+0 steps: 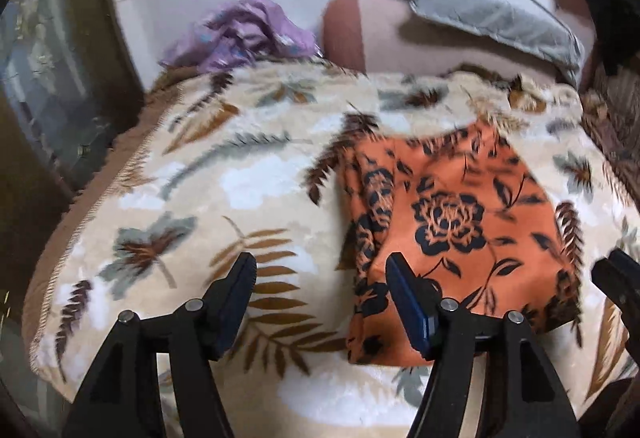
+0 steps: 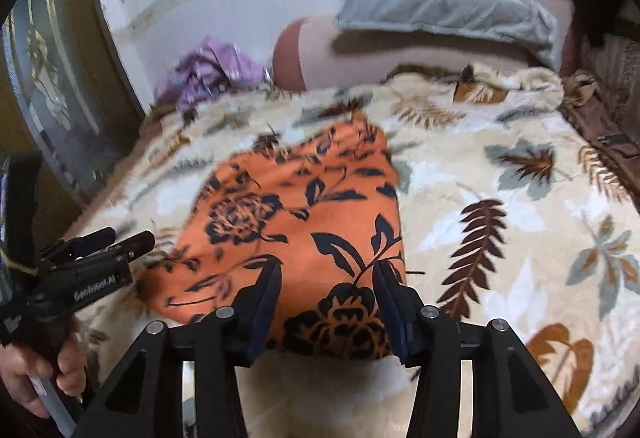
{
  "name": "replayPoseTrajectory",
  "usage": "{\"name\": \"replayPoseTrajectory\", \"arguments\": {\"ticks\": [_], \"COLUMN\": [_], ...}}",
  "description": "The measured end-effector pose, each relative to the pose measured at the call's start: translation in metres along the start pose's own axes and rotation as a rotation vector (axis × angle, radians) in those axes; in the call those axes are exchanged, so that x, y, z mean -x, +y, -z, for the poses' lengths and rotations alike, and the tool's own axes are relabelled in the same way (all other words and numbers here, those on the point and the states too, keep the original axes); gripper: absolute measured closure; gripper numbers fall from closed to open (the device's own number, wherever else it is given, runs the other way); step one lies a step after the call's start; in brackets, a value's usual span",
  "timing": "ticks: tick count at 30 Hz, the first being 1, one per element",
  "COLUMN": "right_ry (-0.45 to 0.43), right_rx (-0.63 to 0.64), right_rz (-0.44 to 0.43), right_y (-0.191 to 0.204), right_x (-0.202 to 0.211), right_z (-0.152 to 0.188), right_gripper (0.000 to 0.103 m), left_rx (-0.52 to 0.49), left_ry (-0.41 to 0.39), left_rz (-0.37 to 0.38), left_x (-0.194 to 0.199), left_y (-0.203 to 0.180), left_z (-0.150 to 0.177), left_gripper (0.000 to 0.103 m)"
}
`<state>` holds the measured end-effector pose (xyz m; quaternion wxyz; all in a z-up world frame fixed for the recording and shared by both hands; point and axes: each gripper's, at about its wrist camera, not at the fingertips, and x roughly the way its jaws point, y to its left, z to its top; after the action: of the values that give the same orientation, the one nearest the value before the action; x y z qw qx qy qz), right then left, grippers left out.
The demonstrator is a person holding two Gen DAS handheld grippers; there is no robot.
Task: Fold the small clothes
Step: 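Release the folded top and lift both grippers away from it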
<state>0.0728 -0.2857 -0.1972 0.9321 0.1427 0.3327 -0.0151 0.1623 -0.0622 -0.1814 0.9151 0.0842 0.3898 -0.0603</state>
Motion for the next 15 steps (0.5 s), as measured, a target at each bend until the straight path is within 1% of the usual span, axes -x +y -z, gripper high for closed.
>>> {"name": "replayPoseTrajectory", "arguments": {"ticks": [2, 6, 8, 9, 12, 14, 15], "right_ry": [-0.047, -0.123, -0.150, -0.165, -0.198, -0.214, -0.223], "right_rx": [0.005, 0.015, 0.020, 0.025, 0.028, 0.032, 0.034], "right_rz": [0.013, 0.018, 0.024, 0.033, 0.038, 0.034, 0.033], "right_y": [0.004, 0.011, 0.016, 0.019, 0.024, 0.028, 0.031], "right_x": [0.026, 0.070, 0.087, 0.099, 0.125, 0.141, 0.148], "right_z": [0.000, -0.007, -0.011, -0.013, -0.017, -0.019, -0.021], "right_gripper": [0.052, 0.052, 0.051, 0.051, 0.051, 0.050, 0.050], "left_rx": [0.008, 0.003, 0.003, 0.009, 0.023, 0.026, 0.027], "left_ry": [-0.034, -0.141, -0.179, -0.204, -0.255, -0.275, -0.290], "left_rz": [-0.019, -0.059, -0.066, -0.064, -0.061, -0.066, -0.065], "left_x": [0.022, 0.074, 0.096, 0.111, 0.145, 0.162, 0.172], "left_y": [0.003, 0.007, 0.007, 0.008, 0.010, 0.010, 0.010], "left_z": [-0.004, -0.008, -0.009, -0.010, -0.012, -0.013, -0.014], "left_gripper": [0.023, 0.020, 0.012, 0.012, 0.011, 0.007, 0.006]}}
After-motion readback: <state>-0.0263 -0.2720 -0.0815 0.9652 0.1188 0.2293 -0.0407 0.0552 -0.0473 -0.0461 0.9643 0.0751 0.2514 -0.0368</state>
